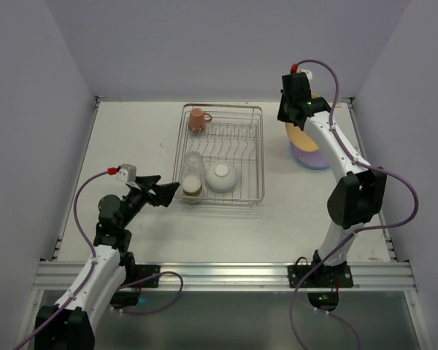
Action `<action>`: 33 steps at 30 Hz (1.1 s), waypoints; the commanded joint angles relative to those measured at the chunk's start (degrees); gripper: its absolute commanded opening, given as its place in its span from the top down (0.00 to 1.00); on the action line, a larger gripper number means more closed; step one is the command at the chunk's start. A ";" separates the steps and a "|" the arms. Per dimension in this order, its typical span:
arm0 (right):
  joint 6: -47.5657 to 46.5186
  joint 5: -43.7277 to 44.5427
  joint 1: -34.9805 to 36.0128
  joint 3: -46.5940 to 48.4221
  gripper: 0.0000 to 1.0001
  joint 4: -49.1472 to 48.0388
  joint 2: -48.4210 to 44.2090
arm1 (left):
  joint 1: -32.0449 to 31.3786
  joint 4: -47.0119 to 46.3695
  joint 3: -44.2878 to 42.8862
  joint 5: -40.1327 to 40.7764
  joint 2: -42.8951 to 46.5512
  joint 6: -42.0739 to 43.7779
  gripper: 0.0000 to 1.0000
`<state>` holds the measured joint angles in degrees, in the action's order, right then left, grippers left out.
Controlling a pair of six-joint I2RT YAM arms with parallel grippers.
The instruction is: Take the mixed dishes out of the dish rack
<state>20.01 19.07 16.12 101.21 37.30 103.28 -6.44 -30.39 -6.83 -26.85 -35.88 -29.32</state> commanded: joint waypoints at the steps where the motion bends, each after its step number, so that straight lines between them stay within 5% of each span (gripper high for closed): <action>1: -2.08 6.67 0.32 3.30 1.00 3.13 0.42 | -0.15 -0.63 0.06 -0.13 0.02 1.02 0.00; 15: -4.28 16.52 0.32 6.45 1.00 4.45 10.26 | -0.15 -0.28 0.06 0.13 0.37 1.28 0.00; 33: -5.33 15.73 -2.32 14.10 1.00 8.58 22.22 | -0.15 -1.77 0.33 -0.57 -0.95 1.28 0.00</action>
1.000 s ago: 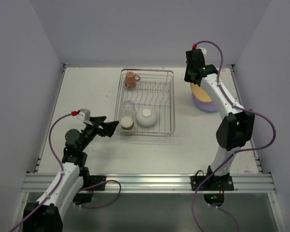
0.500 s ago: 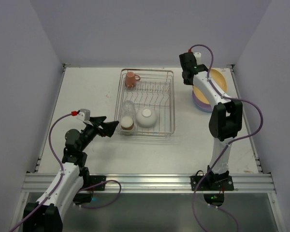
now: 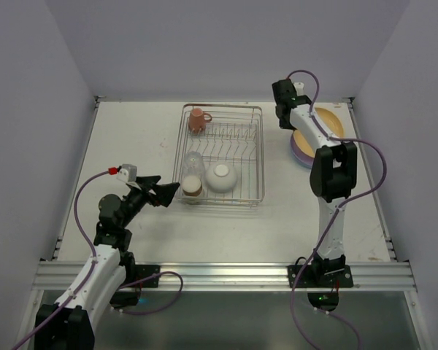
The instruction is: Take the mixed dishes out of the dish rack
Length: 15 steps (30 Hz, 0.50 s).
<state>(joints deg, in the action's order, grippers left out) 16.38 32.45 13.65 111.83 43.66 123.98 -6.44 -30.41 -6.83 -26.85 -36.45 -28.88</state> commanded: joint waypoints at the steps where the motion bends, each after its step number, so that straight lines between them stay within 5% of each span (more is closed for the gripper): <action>1: -1.70 2.45 0.15 3.92 1.00 2.48 1.96 | -0.15 -1.93 0.41 -0.57 -0.55 0.85 0.00; 15: -1.53 3.24 0.06 6.03 0.95 5.82 6.71 | -0.24 -2.28 0.50 -0.48 -0.82 1.02 0.00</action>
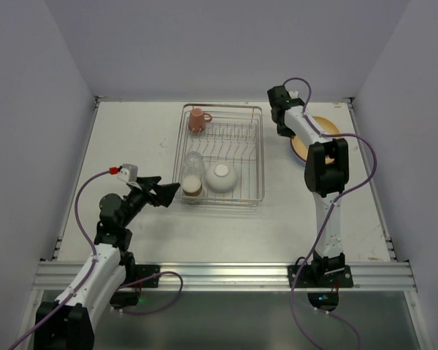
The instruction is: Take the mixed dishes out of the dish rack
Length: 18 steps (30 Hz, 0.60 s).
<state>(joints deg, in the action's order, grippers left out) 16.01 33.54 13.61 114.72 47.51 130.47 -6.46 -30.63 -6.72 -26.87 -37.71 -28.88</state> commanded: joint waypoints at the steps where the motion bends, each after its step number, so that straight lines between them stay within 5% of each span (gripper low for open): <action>1: -1.07 2.23 0.19 3.23 0.95 2.06 0.39 | -0.22 -2.06 0.39 -0.46 0.54 1.02 0.00; 4: -1.07 1.62 0.19 3.50 0.94 2.59 0.66 | -0.22 -2.06 0.39 -0.64 0.71 1.02 0.00; 8: -1.07 1.00 0.19 3.76 0.77 3.29 0.83 | -0.22 -2.06 0.39 -0.72 0.80 0.93 0.00; 18: -0.63 -0.32 0.19 3.58 0.72 3.47 -1.97 | -0.22 -1.97 0.30 -0.64 0.80 0.85 0.00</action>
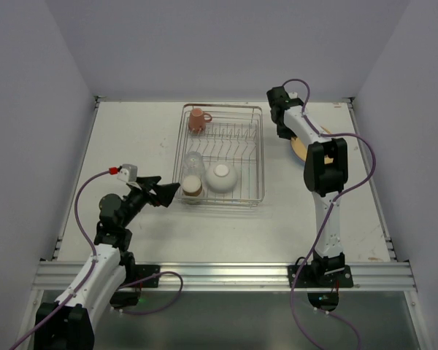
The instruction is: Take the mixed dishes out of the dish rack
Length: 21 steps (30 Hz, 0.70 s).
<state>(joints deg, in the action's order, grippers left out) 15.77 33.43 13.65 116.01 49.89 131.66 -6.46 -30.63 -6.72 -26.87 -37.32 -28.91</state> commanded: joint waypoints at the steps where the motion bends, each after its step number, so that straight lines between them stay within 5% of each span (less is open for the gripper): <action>1: -0.39 -0.73 0.15 2.12 0.72 1.09 -3.51 | -0.22 -1.97 0.30 -0.64 0.41 0.87 0.00; 21: 2.16 -14.00 0.85 -17.20 0.65 -10.68 -23.72 | -0.22 -1.36 -0.05 -0.29 0.49 0.69 0.00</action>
<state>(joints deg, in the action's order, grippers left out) 17.28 22.74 14.24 102.39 42.76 112.27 -6.46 -30.63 -6.72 -26.87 -37.21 -28.91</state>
